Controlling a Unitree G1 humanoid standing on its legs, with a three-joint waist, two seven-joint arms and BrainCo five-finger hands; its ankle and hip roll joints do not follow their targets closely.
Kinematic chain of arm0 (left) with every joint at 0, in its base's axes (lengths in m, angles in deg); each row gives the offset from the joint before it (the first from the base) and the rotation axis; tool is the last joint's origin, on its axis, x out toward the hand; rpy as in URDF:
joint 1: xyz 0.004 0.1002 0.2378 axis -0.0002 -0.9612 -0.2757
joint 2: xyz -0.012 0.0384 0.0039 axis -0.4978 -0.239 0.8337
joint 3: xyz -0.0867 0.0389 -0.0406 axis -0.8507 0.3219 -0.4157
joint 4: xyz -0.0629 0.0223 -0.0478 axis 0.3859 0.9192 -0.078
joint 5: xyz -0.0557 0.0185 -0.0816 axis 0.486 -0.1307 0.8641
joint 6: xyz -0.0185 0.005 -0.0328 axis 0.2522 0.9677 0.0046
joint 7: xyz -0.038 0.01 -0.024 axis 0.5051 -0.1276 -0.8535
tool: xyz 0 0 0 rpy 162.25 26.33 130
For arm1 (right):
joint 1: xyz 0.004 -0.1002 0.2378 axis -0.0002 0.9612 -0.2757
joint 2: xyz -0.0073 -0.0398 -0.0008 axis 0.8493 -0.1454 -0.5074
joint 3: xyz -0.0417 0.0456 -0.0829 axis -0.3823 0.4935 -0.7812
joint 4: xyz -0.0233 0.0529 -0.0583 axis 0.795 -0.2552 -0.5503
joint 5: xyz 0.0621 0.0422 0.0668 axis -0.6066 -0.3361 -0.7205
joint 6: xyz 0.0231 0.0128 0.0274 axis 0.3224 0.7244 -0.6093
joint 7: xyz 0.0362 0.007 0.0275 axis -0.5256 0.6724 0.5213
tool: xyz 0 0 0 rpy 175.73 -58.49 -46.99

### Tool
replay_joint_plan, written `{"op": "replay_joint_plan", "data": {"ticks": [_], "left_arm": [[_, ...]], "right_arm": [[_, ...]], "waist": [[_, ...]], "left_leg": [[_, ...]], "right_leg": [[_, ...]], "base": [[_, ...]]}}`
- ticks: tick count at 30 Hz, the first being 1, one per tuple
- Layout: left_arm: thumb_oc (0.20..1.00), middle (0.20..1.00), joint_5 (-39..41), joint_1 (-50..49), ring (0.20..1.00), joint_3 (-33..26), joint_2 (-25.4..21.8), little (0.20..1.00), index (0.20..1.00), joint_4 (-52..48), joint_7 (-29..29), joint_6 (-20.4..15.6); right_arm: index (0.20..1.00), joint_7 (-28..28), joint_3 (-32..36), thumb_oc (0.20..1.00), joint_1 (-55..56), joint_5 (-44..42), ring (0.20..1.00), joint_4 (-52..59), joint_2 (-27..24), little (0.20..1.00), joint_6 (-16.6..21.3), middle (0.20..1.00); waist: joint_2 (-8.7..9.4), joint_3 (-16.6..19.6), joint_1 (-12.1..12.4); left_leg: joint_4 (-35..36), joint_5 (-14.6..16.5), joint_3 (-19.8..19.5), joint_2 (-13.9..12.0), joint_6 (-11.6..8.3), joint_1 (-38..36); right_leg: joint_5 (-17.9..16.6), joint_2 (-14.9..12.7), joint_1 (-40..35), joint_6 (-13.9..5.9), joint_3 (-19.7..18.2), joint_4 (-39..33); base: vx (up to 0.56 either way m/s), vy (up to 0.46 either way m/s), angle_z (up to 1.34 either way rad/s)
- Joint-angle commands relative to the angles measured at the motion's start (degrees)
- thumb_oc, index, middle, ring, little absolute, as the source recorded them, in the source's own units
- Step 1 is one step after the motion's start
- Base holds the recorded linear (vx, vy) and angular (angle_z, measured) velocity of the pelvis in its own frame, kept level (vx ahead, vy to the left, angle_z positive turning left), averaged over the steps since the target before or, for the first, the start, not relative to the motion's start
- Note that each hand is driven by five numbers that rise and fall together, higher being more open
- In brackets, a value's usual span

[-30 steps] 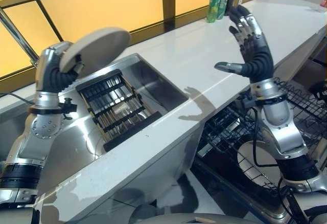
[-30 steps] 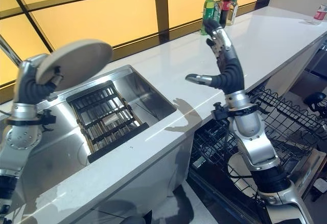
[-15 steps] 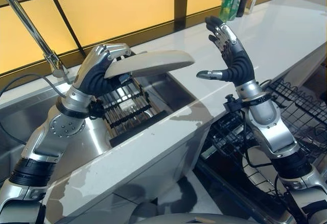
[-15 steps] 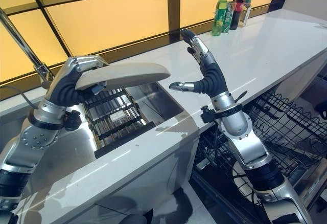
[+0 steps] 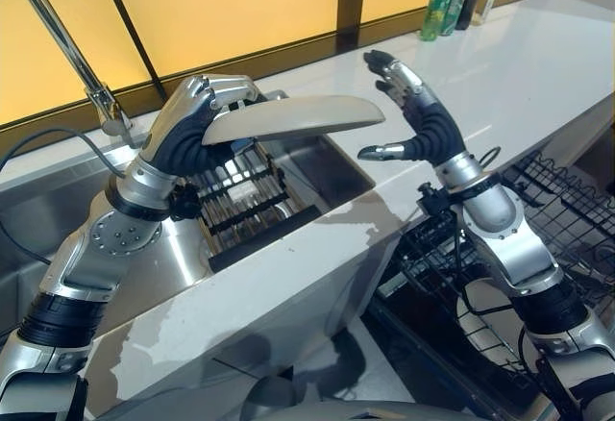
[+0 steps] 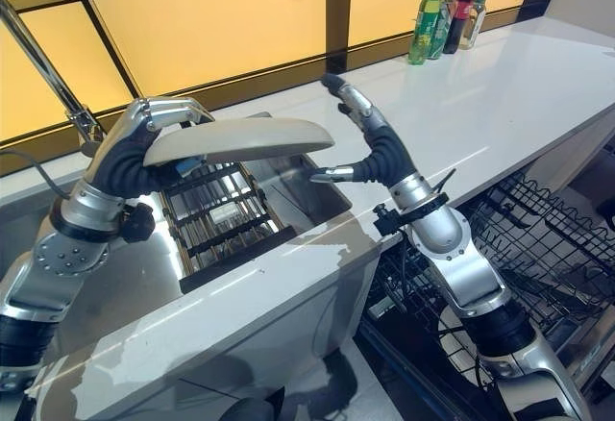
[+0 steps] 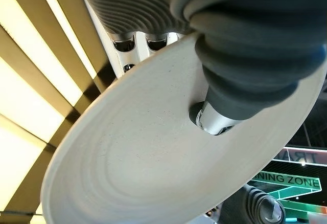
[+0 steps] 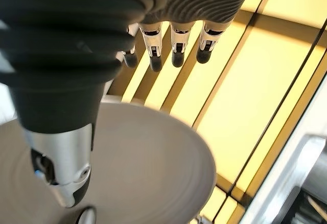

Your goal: Pick up plates and place into dishwasher.

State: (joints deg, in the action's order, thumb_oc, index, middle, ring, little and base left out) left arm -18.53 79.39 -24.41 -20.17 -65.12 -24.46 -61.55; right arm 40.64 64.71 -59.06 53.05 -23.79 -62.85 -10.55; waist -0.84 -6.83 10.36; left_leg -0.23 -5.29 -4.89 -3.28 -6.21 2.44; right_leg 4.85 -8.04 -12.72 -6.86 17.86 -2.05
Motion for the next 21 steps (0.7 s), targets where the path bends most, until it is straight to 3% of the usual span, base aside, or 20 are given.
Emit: {"op": "replay_joint_plan", "data": {"ticks": [1,8,16,17,18,19,21], "left_arm": [[0.200,0.200,6.47,5.16,0.200,3.04,1.47,0.200,0.200,-0.78,-1.89,-1.03],[0.200,0.200,11.46,7.77,0.200,8.78,4.04,0.200,0.200,-1.13,-9.47,-0.50],[0.200,0.200,12.56,7.84,0.200,10.58,5.84,0.200,0.200,-1.77,-10.64,0.12],[0.200,0.200,12.39,7.82,0.200,10.80,6.01,0.200,0.200,-1.59,-10.62,-0.09],[0.200,0.200,12.36,7.89,0.200,10.89,6.11,0.200,0.200,-1.53,-10.69,-0.09],[0.200,0.200,12.31,7.98,0.200,10.96,6.10,0.200,0.200,-1.51,-10.62,-0.07],[0.200,0.200,12.66,8.07,0.200,10.93,6.05,0.200,0.200,-1.64,-10.35,0.39]], "right_arm": [[1.000,-0.59,-3.27,1.000,-6.61,2.44,1.000,3.49,-2.63,1.000,0.46,1.000],[1.000,-0.71,-8.90,1.000,-13.22,5.00,1.000,2.33,-0.60,1.000,-0.28,1.000],[1.000,-0.22,-11.65,1.000,-15.15,5.88,1.000,2.68,0.81,1.000,-1.25,1.000],[0.944,-0.37,-11.85,0.944,-15.55,6.03,0.944,2.44,1.17,0.944,-1.37,0.944],[0.495,-0.38,-12.12,0.495,-16.00,6.31,0.495,2.28,1.39,0.495,-1.44,0.495],[0.200,-0.21,-12.37,0.200,-16.28,6.23,0.200,2.19,1.47,0.200,-1.51,0.200],[0.200,-0.43,-12.44,0.200,-16.60,5.67,0.200,2.45,1.39,0.200,-1.88,0.200]], "waist": [[-0.58,4.29,0.94],[-0.24,4.07,2.02],[-0.04,3.99,2.85],[-0.03,3.96,2.92],[0.00,3.95,2.98],[0.00,3.97,3.00],[0.02,4.01,2.99]], "left_leg": [[0.89,-0.29,0.61,-2.93,-1.75,3.22],[0.52,-0.32,-0.43,-2.67,-1.72,3.59],[0.20,-0.41,-0.94,-2.45,-1.69,3.89],[0.19,-0.44,-0.96,-2.45,-1.71,3.94],[0.22,-0.47,-0.97,-2.44,-1.72,3.94],[0.31,-0.51,-0.96,-2.42,-1.73,3.87],[0.40,-0.55,-0.91,-2.37,-1.72,3.84]], "right_leg": [[3.63,-1.35,3.01,1.21,0.68,9.25],[3.75,-1.11,2.59,1.39,1.06,9.21],[3.52,-1.09,2.26,1.51,1.49,8.94],[3.50,-1.09,2.23,1.51,1.54,8.92],[3.46,-1.10,2.19,1.48,1.57,8.86],[3.41,-1.11,2.13,1.46,1.57,8.79],[3.40,-1.14,2.06,1.43,1.60,8.70]], "base": [[0.00,-0.022,0.11],[0.00,-0.016,0.04],[0.01,-0.002,0.05],[0.00,0.000,0.00],[0.00,0.000,0.00],[0.00,0.000,0.00],[0.00,0.000,0.00]]}}
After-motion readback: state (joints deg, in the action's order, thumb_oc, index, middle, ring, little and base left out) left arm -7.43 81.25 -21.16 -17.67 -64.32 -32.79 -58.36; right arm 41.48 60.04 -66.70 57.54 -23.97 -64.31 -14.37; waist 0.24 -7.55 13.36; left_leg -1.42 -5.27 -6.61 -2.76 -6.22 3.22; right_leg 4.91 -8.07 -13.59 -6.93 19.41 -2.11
